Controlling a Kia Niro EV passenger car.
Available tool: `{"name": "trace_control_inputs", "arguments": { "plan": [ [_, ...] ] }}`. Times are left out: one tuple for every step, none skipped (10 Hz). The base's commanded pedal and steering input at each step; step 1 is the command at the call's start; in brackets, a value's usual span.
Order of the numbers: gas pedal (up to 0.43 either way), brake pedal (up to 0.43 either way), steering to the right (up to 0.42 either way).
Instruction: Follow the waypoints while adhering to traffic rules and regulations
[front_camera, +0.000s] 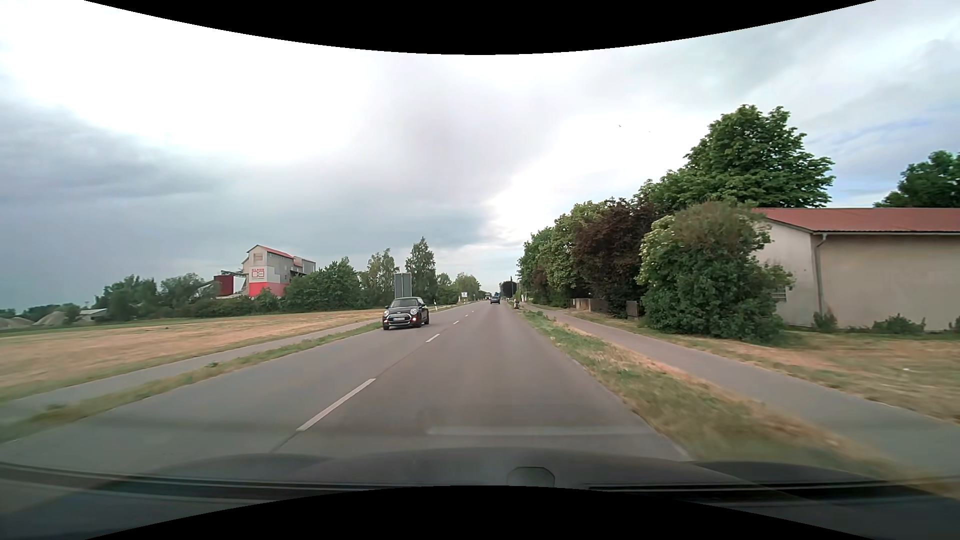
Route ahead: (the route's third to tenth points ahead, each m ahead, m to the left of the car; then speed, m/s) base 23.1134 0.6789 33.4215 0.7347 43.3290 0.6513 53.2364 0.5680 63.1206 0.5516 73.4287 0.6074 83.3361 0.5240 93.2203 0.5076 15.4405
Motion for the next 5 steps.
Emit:
{"name": "trace_control_inputs", "arguments": {
  "plan": [
    [0.169,0.0,-0.001],
    [0.169,0.0,-0.001],
    [0.169,0.0,-0.001],
    [0.169,0.0,-0.002],
    [0.169,0.0,-0.001]
  ]
}}
